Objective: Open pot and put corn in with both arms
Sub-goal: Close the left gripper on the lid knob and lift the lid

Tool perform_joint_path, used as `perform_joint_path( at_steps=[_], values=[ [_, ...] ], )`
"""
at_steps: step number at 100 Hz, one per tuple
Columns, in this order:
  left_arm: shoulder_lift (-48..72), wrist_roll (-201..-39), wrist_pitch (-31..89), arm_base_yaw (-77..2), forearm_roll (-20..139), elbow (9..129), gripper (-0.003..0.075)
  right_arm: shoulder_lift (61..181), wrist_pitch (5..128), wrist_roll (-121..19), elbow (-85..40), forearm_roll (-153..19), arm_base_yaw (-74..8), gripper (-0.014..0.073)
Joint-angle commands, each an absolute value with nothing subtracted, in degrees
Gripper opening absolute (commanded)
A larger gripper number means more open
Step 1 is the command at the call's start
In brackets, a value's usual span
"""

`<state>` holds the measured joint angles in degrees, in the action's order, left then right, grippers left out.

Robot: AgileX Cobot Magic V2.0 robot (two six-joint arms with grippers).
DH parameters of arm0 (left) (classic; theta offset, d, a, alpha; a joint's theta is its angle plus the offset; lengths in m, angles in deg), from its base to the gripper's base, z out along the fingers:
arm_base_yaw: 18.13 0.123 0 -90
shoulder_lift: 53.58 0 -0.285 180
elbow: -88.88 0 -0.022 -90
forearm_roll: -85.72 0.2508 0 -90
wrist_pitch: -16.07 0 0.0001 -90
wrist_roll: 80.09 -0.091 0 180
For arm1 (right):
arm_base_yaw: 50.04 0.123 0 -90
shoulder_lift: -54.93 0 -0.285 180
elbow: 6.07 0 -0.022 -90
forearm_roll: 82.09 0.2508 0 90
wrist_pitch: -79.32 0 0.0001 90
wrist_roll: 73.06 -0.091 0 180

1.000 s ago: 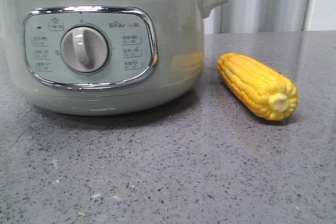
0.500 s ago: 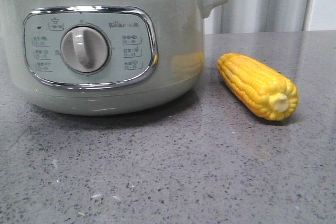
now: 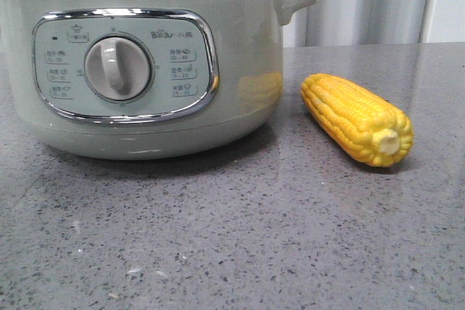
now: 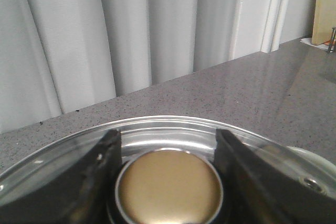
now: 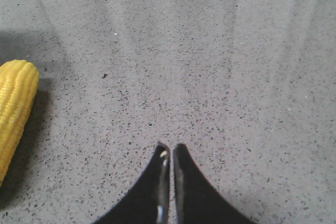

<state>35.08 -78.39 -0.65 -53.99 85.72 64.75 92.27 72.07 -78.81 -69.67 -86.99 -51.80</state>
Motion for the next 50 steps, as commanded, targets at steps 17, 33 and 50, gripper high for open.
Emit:
perform_joint_path(
  at_steps=[17,33,50],
  values=[
    [32.91,-78.30,-6.30,-54.25,85.72,66.99,-0.0020,92.84,77.03,-78.54,-67.75,-87.13,-51.59,-0.0073],
    [31.10,-78.30,-6.30,-54.25,85.72,69.18,-0.0020,92.84,77.07,-78.54,-67.75,-87.13,-51.59,-0.0073],
    [28.53,-78.30,-6.08,-54.25,86.04,71.87,-0.0020,92.84,77.28,-78.54,-67.75,-87.13,-51.59,-0.0073]
  ],
)
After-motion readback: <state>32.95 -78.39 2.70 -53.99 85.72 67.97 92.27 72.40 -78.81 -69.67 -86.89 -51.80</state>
